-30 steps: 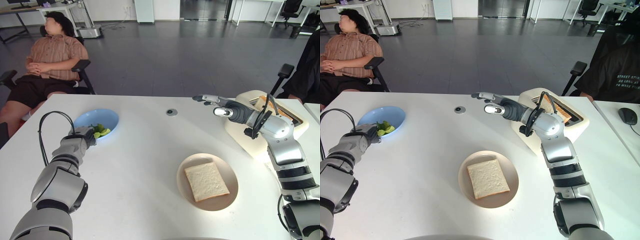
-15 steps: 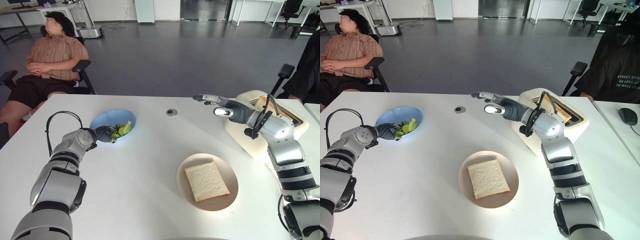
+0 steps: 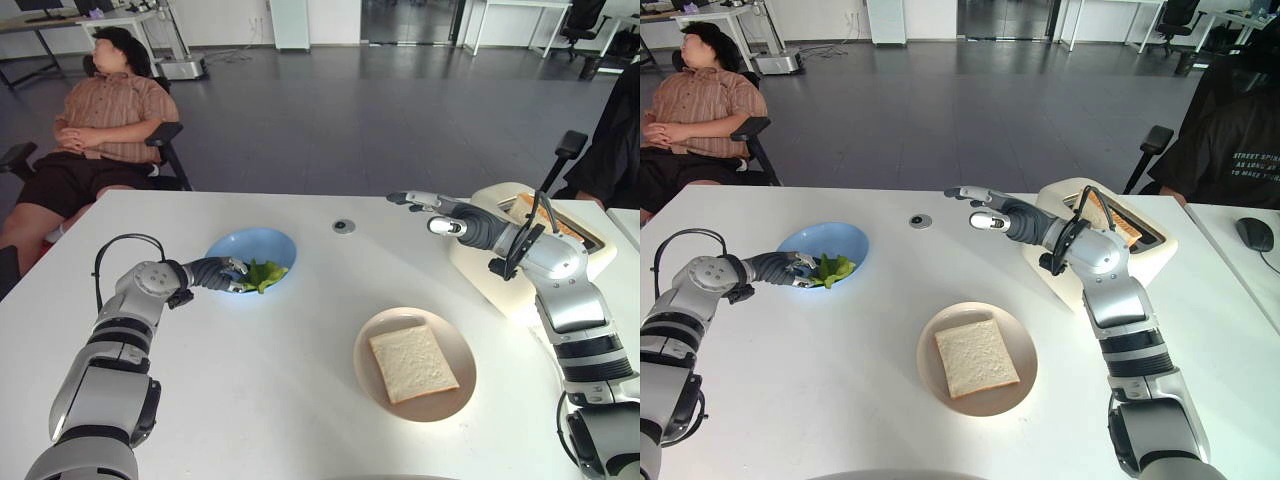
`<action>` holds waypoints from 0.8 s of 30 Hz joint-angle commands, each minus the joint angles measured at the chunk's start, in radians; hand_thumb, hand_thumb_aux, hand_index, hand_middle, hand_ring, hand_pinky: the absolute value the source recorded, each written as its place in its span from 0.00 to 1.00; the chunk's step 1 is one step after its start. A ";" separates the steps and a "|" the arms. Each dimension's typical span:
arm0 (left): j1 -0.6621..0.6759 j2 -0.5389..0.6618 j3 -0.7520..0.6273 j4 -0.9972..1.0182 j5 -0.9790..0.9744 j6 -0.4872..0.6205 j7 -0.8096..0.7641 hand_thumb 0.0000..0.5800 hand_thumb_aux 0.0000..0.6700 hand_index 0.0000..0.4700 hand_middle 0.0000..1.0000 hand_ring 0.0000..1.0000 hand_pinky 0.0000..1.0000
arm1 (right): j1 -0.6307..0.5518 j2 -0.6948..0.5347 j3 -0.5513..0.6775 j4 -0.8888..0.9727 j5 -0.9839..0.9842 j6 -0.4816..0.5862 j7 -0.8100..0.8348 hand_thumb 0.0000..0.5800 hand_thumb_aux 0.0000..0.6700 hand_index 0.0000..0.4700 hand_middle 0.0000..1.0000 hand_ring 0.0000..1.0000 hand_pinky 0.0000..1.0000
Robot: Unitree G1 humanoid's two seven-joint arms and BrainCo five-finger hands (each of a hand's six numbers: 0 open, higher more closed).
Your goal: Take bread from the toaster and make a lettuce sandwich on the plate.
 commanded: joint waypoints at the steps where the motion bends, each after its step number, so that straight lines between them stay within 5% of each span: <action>1: 0.052 -0.050 -0.010 0.037 0.005 0.047 -0.020 1.00 1.00 1.00 0.00 0.00 0.00 | 0.003 0.001 0.008 0.006 -0.017 -0.003 0.000 0.00 0.00 0.00 0.00 0.00 0.00; 24: -0.054 -0.068 0.128 0.024 -0.085 0.082 0.088 1.00 1.00 1.00 0.00 0.00 0.00 | 0.002 -0.001 0.006 0.030 -0.027 -0.019 -0.004 0.00 0.00 0.00 0.00 0.00 0.00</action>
